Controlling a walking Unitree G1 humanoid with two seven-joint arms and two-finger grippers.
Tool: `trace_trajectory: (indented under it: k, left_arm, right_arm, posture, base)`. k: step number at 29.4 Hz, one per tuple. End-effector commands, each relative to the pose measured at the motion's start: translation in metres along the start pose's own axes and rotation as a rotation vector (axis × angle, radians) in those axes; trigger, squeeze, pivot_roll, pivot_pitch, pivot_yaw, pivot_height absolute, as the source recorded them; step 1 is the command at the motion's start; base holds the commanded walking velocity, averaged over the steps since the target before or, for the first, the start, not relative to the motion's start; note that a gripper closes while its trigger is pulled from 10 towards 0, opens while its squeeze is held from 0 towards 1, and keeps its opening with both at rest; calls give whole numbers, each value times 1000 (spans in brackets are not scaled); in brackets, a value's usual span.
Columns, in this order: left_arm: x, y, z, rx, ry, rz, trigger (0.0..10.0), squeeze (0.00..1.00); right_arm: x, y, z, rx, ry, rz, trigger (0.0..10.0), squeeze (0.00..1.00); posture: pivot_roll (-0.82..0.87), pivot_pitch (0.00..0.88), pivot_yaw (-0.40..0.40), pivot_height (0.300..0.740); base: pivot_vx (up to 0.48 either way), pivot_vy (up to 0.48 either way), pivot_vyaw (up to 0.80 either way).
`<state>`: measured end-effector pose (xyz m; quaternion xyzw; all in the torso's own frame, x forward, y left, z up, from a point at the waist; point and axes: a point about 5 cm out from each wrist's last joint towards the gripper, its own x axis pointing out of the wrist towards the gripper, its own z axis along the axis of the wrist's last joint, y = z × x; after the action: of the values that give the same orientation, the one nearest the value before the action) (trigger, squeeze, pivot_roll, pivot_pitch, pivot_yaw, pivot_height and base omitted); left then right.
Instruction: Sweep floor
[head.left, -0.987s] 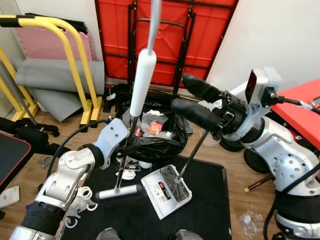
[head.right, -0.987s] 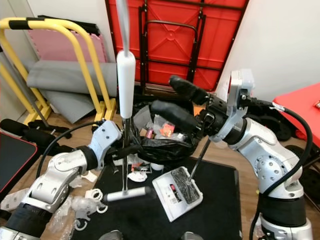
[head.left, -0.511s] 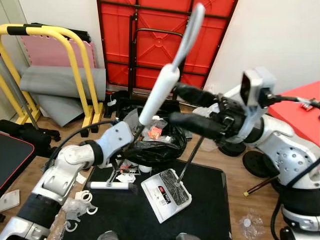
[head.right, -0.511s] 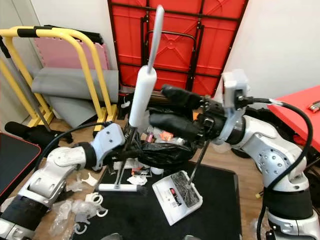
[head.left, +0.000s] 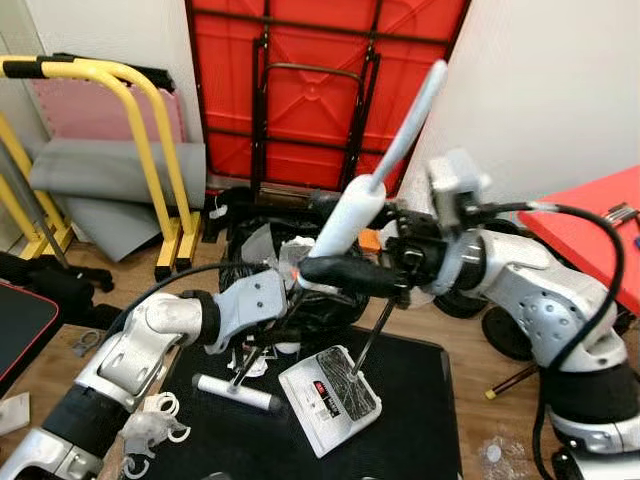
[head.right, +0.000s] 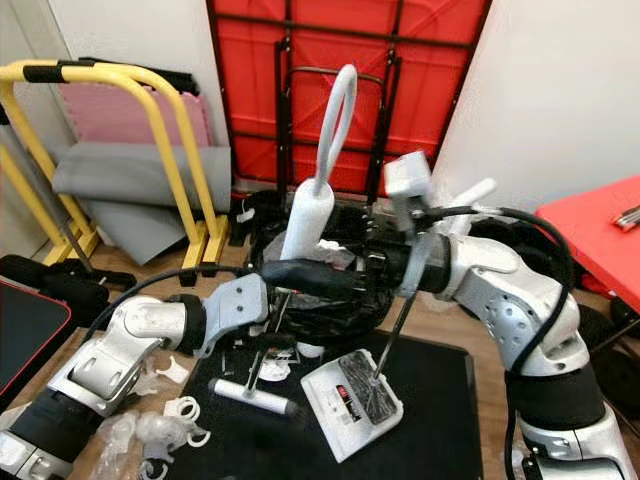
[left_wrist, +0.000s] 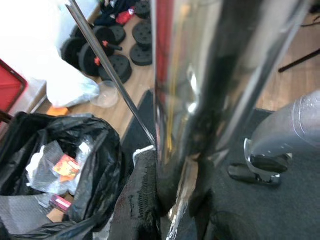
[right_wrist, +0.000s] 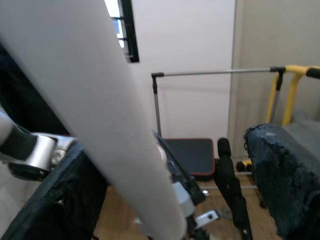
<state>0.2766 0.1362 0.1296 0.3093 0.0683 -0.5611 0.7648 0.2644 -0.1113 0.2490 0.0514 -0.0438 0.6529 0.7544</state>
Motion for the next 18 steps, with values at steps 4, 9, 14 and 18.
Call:
trace_trajectory:
  k: [4,9,14,18]
  left_arm:
    - [2,5,12,61,-10,-16,10000,0]
    - [3,5,13,64,-7,-20,10000,0]
    - [5,4,12,76,11,-33,10000,0]
    - [8,4,13,82,19,-39,10000,0]
  right_arm:
    - [11,-5,4,-79,42,-39,8000,0]
    - [16,-6,5,-91,41,-47,2667,0]
    - [24,-5,1,-102,55,-36,0,0]
    - [32,-3,-3,-114,73,-31,0,0]
  posture:
    - [-118,37,-106,740]
    - [-119,38,-105,740]
    - [-125,41,-104,740]
    - [-127,43,-101,740]
  base:
    - [0,0,0]
    - [0,0,0]
    - [0,0,0]
    - [0,0,0]
